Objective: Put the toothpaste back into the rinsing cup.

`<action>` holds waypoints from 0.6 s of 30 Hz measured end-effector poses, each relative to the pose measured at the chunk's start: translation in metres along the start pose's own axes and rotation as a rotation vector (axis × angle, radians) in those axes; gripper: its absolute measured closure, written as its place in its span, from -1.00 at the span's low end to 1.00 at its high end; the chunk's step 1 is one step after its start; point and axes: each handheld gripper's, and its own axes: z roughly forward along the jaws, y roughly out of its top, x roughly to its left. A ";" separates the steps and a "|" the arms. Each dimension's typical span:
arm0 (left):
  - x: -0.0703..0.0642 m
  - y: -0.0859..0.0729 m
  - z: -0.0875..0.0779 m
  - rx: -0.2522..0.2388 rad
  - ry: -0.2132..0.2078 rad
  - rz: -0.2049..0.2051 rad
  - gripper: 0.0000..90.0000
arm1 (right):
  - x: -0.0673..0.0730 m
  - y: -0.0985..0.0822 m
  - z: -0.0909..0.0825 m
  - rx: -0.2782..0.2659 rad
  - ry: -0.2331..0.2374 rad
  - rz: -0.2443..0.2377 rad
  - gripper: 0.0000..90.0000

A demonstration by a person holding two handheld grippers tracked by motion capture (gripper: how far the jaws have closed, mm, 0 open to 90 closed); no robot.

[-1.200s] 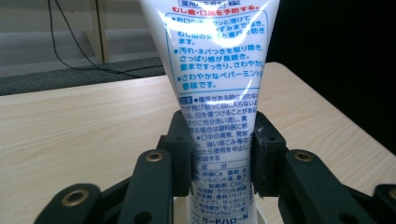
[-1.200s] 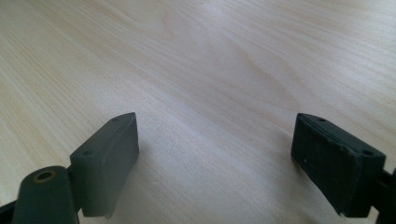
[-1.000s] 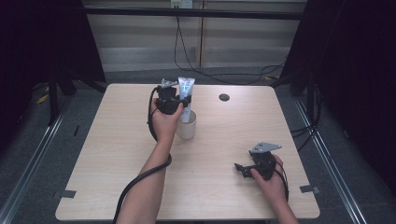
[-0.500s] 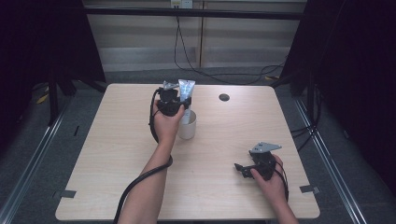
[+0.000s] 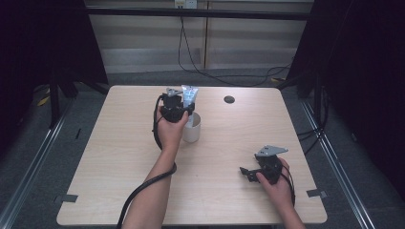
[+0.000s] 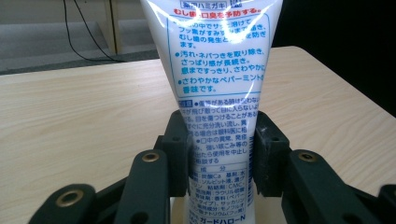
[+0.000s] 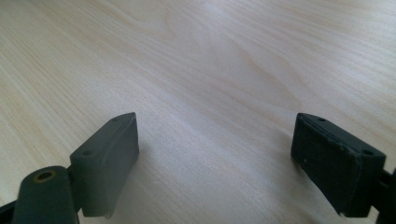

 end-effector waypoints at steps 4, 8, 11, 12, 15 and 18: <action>0.002 -0.003 -0.001 -0.003 -0.006 -0.016 0.41 | 0.000 0.000 0.000 0.000 0.000 0.000 -0.68; 0.000 -0.005 -0.002 0.006 -0.008 0.001 0.40 | 0.000 0.000 0.000 0.000 0.000 0.000 -0.68; -0.001 -0.008 -0.001 0.009 -0.010 -0.003 0.39 | 0.000 0.000 0.000 0.000 0.000 0.000 -0.68; -0.002 -0.009 -0.001 0.012 -0.007 0.000 0.39 | 0.000 0.000 0.000 0.000 0.000 0.000 -0.68; -0.003 -0.011 -0.002 0.013 -0.006 0.004 0.39 | 0.000 0.000 0.000 0.000 0.000 0.000 -0.68; -0.004 -0.013 -0.002 0.017 -0.006 0.004 0.38 | 0.000 0.000 0.000 0.000 0.000 0.000 -0.68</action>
